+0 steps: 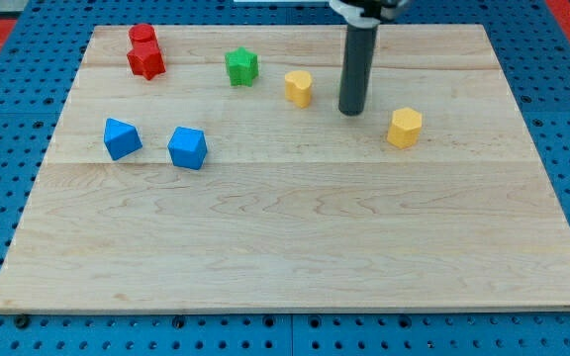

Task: Place your arm to the bottom side of the green star

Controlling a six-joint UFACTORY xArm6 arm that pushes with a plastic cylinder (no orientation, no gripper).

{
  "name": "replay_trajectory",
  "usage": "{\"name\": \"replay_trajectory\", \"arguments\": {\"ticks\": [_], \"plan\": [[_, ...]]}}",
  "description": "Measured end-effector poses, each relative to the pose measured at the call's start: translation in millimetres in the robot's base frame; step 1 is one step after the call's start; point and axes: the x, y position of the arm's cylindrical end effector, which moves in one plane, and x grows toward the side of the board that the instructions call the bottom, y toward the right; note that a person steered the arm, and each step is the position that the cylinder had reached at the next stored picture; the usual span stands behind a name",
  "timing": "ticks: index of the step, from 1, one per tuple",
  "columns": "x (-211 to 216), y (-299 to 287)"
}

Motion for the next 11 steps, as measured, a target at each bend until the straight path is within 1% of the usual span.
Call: {"name": "replay_trajectory", "arguments": {"ticks": [1,2,3,4,5,6,7,8,9,10,11], "plan": [[-36,34],[-86,12],[-104,-18],[-153,-68],[-181,-180],[-147,-205],[-112,-207],[-43,-153],[-38,-151],[-79,-151],[-33,-90]]}}
